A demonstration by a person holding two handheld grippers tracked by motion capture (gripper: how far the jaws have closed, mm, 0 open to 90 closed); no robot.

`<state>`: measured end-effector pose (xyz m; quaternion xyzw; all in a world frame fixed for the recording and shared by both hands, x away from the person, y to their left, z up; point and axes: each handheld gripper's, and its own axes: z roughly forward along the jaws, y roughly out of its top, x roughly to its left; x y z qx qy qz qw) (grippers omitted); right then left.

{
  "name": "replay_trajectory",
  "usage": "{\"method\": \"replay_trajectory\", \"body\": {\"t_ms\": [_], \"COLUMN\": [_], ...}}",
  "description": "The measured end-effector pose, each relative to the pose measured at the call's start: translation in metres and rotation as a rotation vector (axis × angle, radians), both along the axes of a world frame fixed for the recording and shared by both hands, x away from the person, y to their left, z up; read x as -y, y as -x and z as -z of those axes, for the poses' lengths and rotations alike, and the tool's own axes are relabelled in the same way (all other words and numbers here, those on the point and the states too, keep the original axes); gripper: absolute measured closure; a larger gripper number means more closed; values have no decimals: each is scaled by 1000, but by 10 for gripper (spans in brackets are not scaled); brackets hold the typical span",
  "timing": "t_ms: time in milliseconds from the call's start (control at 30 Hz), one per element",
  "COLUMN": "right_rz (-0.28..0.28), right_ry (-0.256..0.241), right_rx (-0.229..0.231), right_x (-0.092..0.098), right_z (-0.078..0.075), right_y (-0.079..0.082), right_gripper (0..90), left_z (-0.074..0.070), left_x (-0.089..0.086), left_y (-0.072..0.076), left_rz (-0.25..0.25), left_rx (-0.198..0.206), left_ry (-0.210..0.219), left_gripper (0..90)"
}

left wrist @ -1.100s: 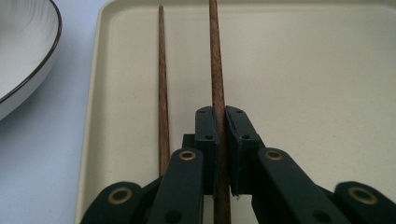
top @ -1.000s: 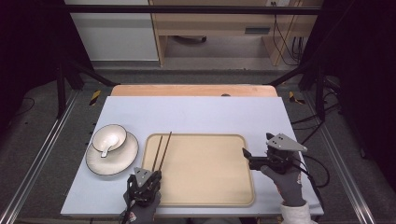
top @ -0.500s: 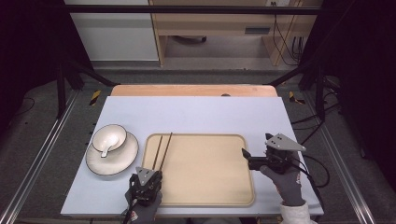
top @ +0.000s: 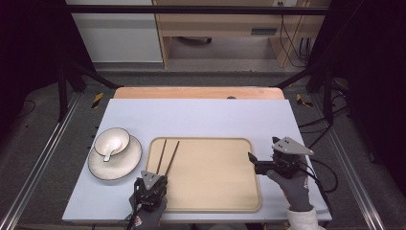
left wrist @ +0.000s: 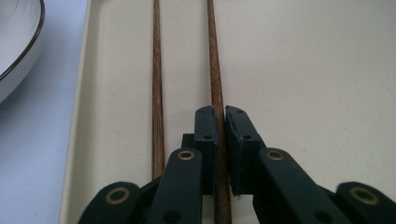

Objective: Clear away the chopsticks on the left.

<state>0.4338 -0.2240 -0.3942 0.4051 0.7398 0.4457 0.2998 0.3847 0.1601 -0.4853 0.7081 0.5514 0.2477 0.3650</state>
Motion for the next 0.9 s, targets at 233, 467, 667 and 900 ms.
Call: {"method": "replay_trajectory", "body": {"t_ms": [233, 467, 667, 900], "right_rz": [0, 5, 6, 8], "right_ry": [-4, -9, -16, -23], "right_rx": [4, 8, 12, 18], "right_x": [1, 3, 4, 6], "right_z": [-1, -3, -4, -6], "right_y": [0, 1, 2, 3], "right_gripper": [25, 24, 23, 22], "left_z": [-2, -11, -28, -47], "left_x": [-2, -5, -7, -16], "left_y": [-1, -1, -1, -8], "left_rz": [18, 60, 136, 245], "left_rx": [3, 31, 91, 125], "left_ry": [4, 38, 75, 136], "left_gripper": [804, 744, 691, 579]}}
